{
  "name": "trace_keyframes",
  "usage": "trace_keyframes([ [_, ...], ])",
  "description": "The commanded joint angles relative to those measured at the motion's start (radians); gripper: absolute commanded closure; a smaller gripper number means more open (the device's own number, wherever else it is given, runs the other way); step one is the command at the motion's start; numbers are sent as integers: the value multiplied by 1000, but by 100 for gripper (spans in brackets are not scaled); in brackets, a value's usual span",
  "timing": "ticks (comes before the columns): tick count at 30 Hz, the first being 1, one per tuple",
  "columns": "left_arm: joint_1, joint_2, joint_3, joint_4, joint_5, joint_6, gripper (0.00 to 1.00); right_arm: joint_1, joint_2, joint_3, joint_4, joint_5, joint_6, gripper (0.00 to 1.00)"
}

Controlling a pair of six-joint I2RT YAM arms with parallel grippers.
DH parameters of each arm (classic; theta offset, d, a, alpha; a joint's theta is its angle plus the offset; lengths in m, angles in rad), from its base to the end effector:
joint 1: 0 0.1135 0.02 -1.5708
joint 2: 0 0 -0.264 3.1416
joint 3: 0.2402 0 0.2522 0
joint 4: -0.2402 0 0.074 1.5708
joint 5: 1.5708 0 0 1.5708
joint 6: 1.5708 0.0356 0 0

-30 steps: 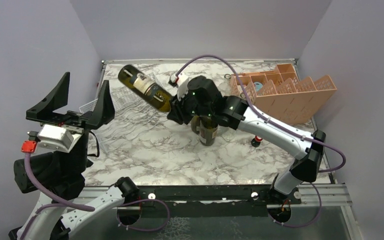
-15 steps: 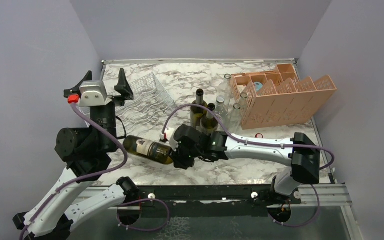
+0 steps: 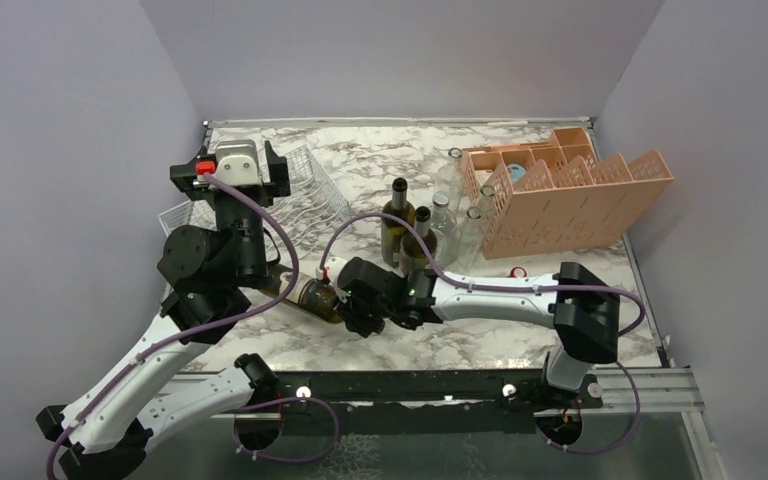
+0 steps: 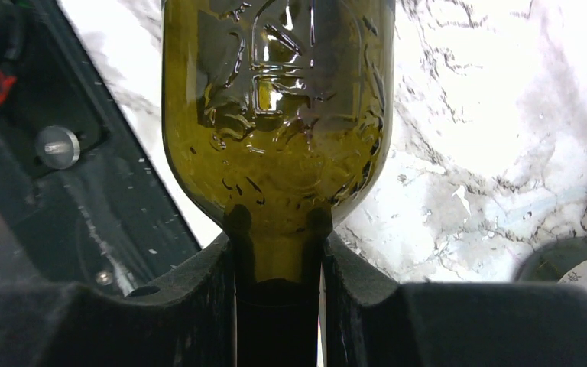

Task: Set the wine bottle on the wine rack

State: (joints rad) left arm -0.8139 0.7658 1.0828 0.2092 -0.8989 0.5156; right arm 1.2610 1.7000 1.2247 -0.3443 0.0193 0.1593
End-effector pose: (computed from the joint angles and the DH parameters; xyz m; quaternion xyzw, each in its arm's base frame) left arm 0.1074 -0.0731 0.4781 -0.0192 0.5859 0.0983 0.8041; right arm 0.1147 0.3561 0.2365 -0.4839 0.7945 0.2323 0.2840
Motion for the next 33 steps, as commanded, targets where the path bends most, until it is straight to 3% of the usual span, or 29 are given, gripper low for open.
trace_keyframes([
  [1,-2,-2,27,-33,-28,-23,7,1,25,55,107,105,38,99],
  [10,-3,42,118,-179,-26,-105,3,-2,52,67,92,258,163,99],
  [21,-3,125,237,-332,-19,-159,1,-62,101,119,62,297,274,99],
  [30,2,270,352,-533,67,-185,1,-95,162,173,80,348,328,99],
  [33,49,313,375,-566,129,-220,1,-103,188,193,89,389,347,99],
])
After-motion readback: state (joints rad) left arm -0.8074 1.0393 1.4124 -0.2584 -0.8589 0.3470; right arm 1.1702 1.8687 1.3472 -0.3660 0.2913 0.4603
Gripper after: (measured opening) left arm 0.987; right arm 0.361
